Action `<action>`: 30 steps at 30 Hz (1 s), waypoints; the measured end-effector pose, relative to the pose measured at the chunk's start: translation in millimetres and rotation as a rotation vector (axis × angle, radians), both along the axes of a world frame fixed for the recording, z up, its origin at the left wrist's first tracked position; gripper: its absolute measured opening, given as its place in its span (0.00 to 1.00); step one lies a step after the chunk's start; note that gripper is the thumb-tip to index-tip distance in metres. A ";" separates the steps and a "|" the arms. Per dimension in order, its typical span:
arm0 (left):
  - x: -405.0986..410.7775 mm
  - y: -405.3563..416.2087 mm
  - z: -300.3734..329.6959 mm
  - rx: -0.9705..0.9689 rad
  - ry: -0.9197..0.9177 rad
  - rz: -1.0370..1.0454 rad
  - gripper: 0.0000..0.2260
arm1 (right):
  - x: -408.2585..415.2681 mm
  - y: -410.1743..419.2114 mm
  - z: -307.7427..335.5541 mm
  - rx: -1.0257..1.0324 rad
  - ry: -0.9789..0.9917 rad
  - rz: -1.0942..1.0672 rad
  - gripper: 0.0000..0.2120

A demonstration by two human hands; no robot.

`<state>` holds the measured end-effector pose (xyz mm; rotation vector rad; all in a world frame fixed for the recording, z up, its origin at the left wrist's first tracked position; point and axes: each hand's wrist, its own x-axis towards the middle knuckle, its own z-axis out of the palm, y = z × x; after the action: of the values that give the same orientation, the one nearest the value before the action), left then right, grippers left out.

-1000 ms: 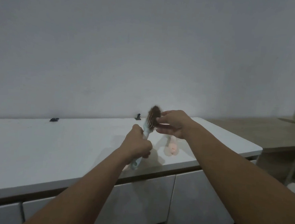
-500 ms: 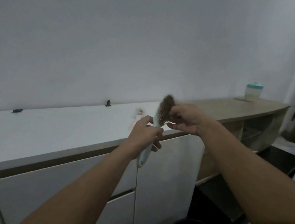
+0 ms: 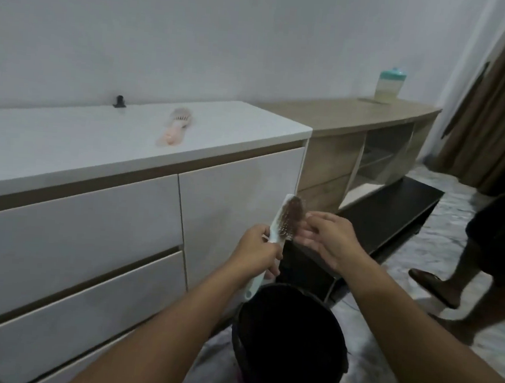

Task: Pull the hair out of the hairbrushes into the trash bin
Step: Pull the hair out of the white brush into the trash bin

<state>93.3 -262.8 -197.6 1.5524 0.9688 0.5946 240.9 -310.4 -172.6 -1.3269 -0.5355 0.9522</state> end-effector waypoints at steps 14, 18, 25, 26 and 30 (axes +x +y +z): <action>26.1 -43.3 -125.0 -0.132 0.221 -0.097 0.06 | 19.2 -55.1 -120.0 -0.214 -0.051 -0.056 0.12; 25.4 -47.8 -135.6 -0.146 0.239 -0.104 0.06 | 23.6 -56.7 -135.4 -0.261 -0.199 -0.027 0.12; 14.9 -46.3 -151.9 -0.186 0.273 -0.111 0.05 | 24.4 -54.5 -152.8 -0.369 -0.443 0.003 0.06; 12.1 -45.5 -154.0 -0.197 0.276 -0.105 0.05 | 25.0 -53.6 -153.6 -0.386 -0.447 -0.007 0.05; 2.5 -42.8 -160.5 -0.216 0.267 -0.089 0.05 | 27.4 -48.9 -151.6 -0.392 -0.442 -0.127 0.03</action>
<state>95.7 -305.6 -358.0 1.4942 1.1184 0.2138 268.3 -359.4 -324.2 -1.9236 -0.6084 0.6771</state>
